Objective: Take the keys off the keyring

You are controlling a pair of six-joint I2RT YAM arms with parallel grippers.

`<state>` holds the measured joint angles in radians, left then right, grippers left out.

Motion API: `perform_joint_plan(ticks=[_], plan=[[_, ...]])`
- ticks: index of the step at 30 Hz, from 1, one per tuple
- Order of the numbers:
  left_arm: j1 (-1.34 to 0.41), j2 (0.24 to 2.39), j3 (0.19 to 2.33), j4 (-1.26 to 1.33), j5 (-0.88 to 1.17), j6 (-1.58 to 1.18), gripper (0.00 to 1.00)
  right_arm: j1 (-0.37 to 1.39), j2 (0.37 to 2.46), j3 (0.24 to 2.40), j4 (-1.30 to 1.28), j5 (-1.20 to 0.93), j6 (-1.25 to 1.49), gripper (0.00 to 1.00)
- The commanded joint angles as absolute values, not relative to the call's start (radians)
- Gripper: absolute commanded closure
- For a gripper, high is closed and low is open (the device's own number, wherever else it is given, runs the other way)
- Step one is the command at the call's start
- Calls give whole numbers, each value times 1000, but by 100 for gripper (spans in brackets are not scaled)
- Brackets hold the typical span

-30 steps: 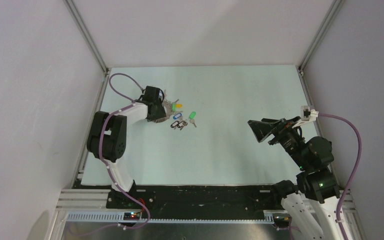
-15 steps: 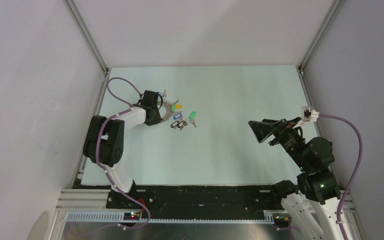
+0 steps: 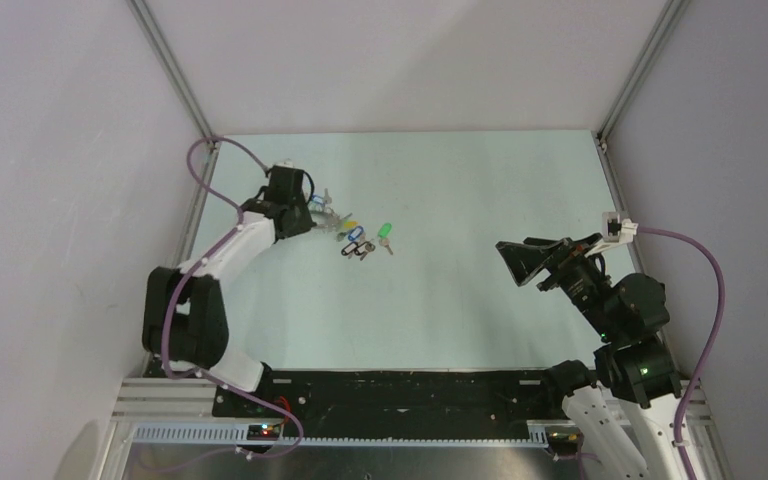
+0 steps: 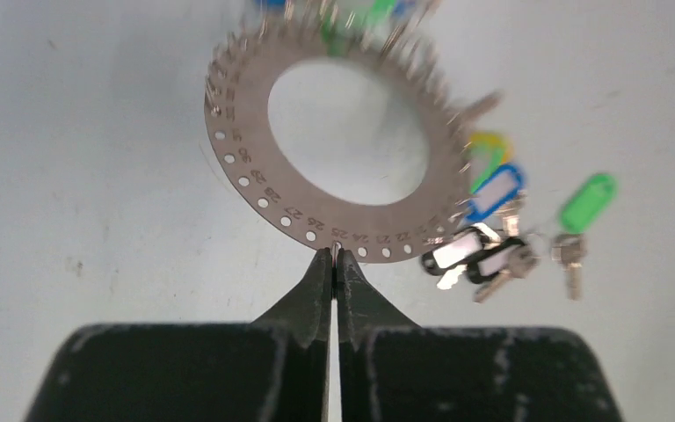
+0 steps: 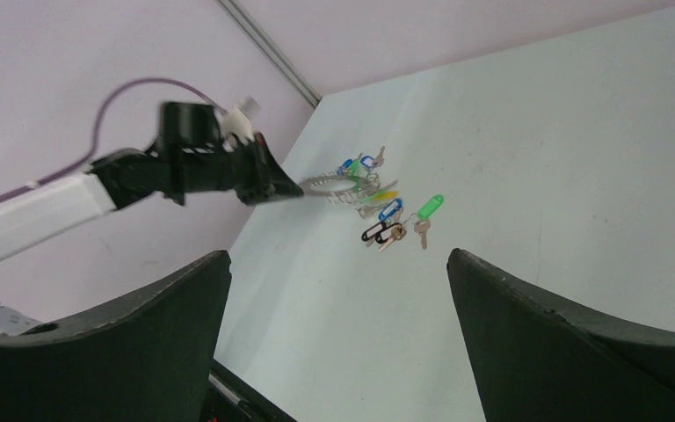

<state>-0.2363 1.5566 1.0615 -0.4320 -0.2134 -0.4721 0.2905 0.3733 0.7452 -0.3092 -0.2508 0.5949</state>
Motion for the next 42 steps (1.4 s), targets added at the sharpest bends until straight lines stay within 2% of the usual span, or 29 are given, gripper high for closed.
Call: perform_joint_plan(ticks=[1, 6, 9, 14, 20, 27, 37, 42], plan=[[-241, 1410, 1179, -523, -184, -418, 100, 286, 420, 791, -293, -300, 538, 1], [-241, 1328, 1290, -610, -43, -377, 100, 287, 489, 805, -255, -389, 458, 1], [-242, 1277, 1352, -637, 122, -340, 100, 288, 535, 807, -215, -449, 437, 1], [-257, 1200, 1403, -646, 297, -280, 100, 301, 599, 807, -101, -548, 445, 4], [-310, 1161, 1459, -647, 481, -212, 100, 408, 641, 807, -19, -488, 411, 7], [-525, 1139, 1487, -662, 467, -37, 100, 558, 697, 807, 55, -421, 306, 6], [-688, 1142, 1488, -662, 586, 88, 100, 584, 735, 807, -20, -429, 234, 6], [-743, 1168, 1518, -661, 595, 117, 100, 654, 782, 807, -44, -310, 181, 4]])
